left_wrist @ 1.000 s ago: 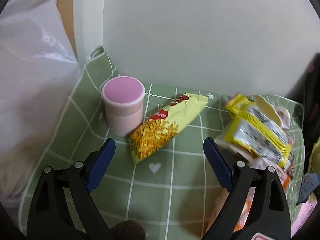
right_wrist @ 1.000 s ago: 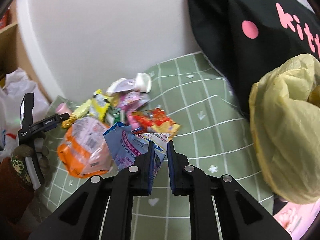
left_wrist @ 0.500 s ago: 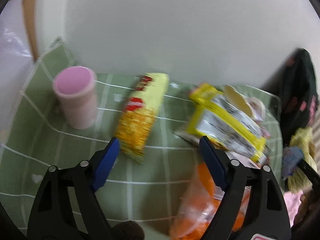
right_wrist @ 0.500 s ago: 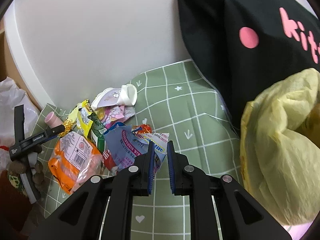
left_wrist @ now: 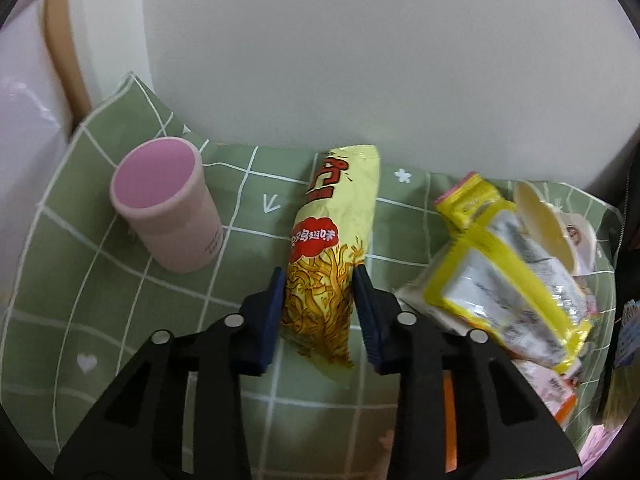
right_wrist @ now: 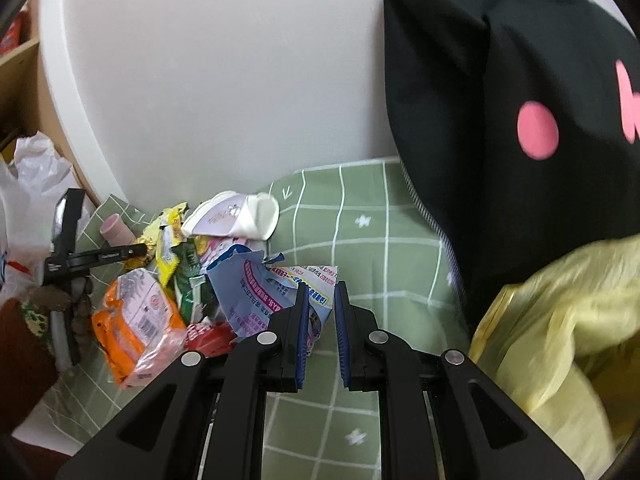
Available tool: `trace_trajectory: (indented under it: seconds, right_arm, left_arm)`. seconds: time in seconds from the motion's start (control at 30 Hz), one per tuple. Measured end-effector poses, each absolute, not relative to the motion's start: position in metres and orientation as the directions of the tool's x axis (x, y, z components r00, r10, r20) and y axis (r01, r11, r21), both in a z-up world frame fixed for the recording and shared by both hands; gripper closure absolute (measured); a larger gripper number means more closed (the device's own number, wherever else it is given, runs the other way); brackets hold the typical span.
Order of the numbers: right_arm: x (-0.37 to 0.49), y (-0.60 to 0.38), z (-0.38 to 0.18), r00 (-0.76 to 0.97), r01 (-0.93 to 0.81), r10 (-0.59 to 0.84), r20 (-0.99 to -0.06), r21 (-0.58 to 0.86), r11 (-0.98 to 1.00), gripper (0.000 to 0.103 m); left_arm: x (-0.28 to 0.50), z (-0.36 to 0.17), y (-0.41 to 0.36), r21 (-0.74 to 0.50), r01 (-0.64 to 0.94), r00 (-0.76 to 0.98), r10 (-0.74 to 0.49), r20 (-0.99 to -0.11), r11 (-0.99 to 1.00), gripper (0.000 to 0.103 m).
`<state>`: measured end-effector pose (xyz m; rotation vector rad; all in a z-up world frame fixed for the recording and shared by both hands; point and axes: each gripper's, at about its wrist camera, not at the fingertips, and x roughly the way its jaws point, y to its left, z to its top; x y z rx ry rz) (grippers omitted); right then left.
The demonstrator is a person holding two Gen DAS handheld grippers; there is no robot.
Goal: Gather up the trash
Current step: 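Grasp the yellow chip bag with the left gripper while the right holds the wrapper, then carry the chip bag and wrapper with both grippers over the yellow trash bag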
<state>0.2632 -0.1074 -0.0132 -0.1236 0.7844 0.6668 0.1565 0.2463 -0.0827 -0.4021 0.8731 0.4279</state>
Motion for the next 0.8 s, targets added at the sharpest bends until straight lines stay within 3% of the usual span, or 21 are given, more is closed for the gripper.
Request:
trace_trajectory:
  seconds: [0.37,0.6,0.8]
  right_arm:
    - [0.270,-0.115,-0.012,0.527,-0.576,0.543,-0.653,0.195,0.794,0.090]
    - [0.251,-0.128,0.014,0.616,-0.504,0.483,-0.622,0.160,0.849,0.090]
    - [0.233,-0.151,0.029,0.694,-0.406,0.397,-0.601,0.128,0.905,0.090]
  left_arm:
    - [0.113,-0.003,0.192,-0.139,-0.435,0.682,0.225,-0.696,0.890,0.075]
    - [0.146,0.049,0.159,-0.149,-0.248,0.786,0.109,-0.609,0.957,0.075]
    - [0.175,0.059,0.126,-0.156,-0.071,0.809,-0.035,-0.587,0.985,0.075]
